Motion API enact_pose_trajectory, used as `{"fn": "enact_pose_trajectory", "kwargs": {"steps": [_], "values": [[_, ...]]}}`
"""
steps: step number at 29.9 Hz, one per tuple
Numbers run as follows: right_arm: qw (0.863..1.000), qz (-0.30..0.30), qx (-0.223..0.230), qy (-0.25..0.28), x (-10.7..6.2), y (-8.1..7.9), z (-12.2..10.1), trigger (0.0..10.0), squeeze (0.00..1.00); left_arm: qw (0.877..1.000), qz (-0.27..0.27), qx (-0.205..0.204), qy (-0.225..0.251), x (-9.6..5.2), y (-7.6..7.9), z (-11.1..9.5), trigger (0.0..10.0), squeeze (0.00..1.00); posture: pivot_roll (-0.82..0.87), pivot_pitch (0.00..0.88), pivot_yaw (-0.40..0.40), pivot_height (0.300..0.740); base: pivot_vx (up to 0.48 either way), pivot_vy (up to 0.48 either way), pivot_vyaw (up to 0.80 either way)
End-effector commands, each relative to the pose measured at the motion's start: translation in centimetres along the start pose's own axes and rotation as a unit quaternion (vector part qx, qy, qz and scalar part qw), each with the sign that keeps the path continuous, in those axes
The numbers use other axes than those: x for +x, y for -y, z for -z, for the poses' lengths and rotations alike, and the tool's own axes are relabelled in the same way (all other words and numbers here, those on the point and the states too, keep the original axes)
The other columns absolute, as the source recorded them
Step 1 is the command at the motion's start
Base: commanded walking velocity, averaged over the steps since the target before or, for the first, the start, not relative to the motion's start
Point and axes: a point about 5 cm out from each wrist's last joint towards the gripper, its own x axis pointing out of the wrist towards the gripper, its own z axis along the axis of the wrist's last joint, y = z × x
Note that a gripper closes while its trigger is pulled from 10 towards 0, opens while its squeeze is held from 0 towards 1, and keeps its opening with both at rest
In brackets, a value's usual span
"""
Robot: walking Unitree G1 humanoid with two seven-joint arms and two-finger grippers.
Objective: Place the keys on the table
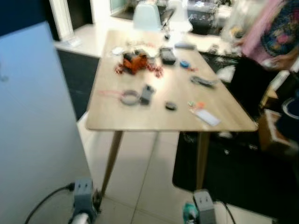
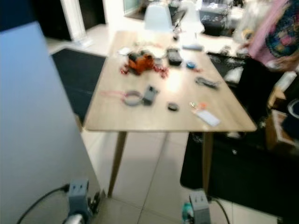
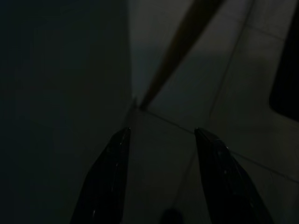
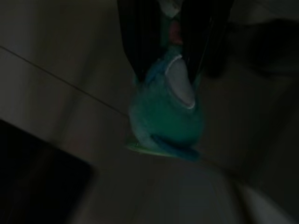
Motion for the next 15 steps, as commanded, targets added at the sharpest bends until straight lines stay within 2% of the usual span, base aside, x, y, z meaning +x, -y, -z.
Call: {"fn": "enact_pose_trajectory", "kwargs": {"steps": [1,6,15], "values": [[1.0,0.018,0.001,-0.017,-0.62,1.24,1.03,10.0,0.0,1.0,0.006,-0.004,0.004,0.16,0.58,-0.25,10.0,0.0,0.04,0.059,-0.03,0.74,0.274,0.0,0.0],[1.0,0.017,0.0,-0.017,-0.62,1.23,1.03,10.0,0.0,1.0,0.004,-0.019,0.012,0.05,0.55,-0.25,10.0,0.0,0.04,0.059,-0.033,0.74,0.055,0.0,0.0],[1.0,0.014,-0.002,-0.017,-0.57,1.18,0.95,10.0,0.0,1.0,0.009,-0.018,0.02,-0.14,0.38,-0.19,10.0,0.0,0.04,0.061,-0.037,0.74,0.0,0.0,0.0]]}}
